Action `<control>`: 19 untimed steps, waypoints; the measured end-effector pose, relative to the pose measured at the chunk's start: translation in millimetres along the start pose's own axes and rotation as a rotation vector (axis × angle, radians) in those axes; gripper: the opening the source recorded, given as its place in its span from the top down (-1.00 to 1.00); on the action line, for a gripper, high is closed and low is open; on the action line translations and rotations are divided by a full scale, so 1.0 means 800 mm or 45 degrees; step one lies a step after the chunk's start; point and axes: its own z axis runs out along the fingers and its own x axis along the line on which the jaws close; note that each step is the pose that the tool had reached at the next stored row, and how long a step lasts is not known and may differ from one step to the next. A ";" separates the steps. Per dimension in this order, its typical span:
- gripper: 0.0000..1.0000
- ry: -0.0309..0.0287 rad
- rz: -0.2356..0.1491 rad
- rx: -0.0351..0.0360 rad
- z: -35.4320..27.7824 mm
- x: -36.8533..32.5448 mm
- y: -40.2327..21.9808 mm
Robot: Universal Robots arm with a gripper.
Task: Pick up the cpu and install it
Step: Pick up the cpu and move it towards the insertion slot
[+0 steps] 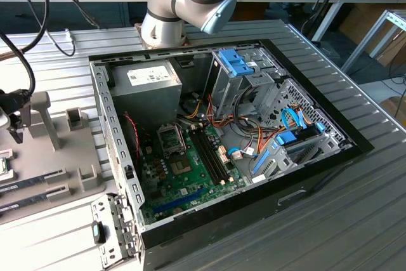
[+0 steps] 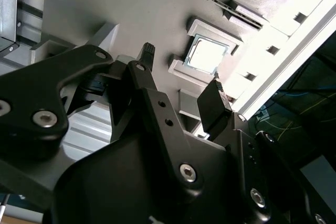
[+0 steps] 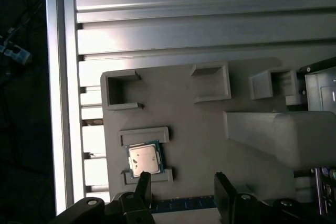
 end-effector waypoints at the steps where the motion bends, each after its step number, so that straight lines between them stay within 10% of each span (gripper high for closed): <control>1: -0.20 -0.0001 0.000 0.0000 0.0004 0.0004 0.0001; 19: -0.20 -0.0003 0.000 0.0003 0.0169 0.0094 0.0006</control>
